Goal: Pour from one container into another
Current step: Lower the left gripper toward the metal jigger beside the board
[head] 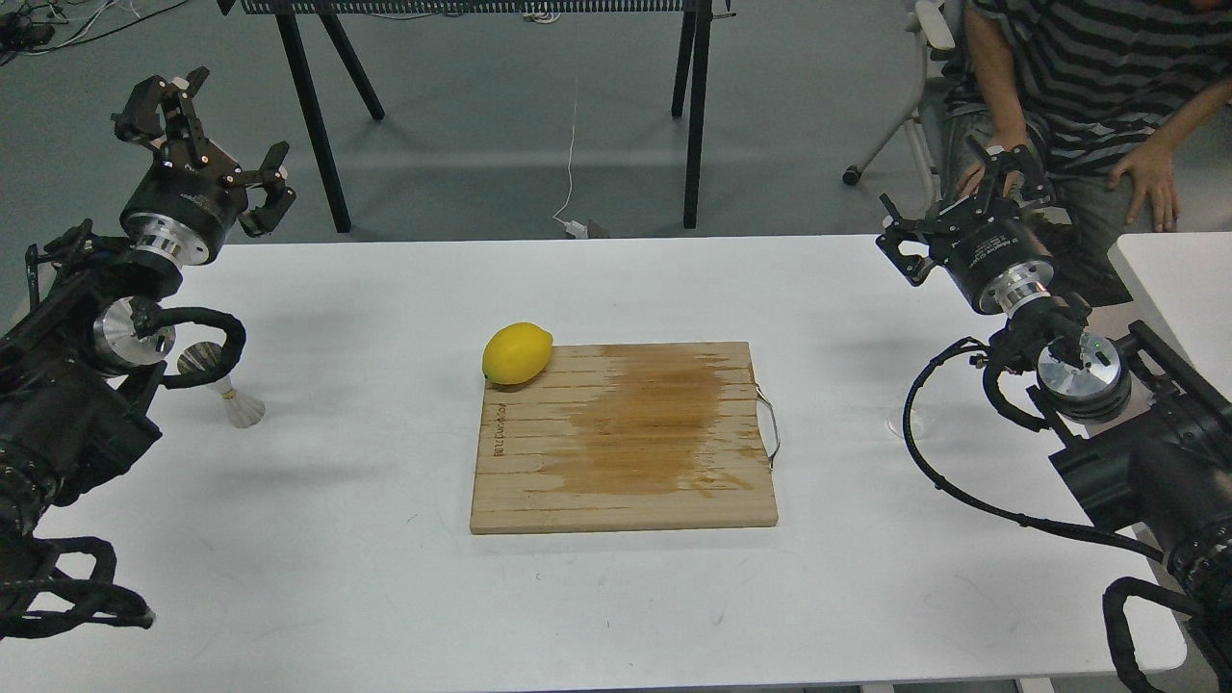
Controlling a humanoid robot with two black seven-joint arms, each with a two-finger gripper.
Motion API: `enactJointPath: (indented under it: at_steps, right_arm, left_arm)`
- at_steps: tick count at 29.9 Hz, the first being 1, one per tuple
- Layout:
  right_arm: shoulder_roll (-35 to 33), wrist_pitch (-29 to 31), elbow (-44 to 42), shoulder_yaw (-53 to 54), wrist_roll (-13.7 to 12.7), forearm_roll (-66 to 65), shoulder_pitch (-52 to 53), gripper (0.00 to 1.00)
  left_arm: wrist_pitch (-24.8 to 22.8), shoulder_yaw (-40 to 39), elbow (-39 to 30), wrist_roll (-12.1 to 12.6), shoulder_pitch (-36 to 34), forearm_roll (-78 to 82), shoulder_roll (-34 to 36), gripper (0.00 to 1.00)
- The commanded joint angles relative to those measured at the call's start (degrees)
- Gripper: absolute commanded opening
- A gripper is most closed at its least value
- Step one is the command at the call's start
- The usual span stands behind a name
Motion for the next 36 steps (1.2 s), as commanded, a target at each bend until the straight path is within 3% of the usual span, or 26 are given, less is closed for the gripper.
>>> enactJointPath:
  at_steps: [1,25,31,36]
  right_arm:
    - [0.00,-0.01,0.09,-0.10,0.01,-0.07,0.15,0.99]
    - [-1.40,-0.19,1.93,0.26,0.45,-0.07,0.50,0.99]
    - [-2.37,-0.27,2.38,0.08,0.45,-0.08,0.33,0.99]
    - [-2.37,-0.19,1.94,0.17,0.45,-0.08,0.24,0.99]
  left_arm:
    - [-0.01,0.00,0.00,0.00,-0.34,-0.09,0.01,1.00]
    - [-0.01,0.52,-1.31,0.88,-1.22,0.52,2.46,1.00]
    - [0.30,8.06,-15.61,1.23,-0.87,3.94,13.52,1.00]
    - [6.80,16.16,-31.78,1.23,-0.69,12.02,26.36,1.00]
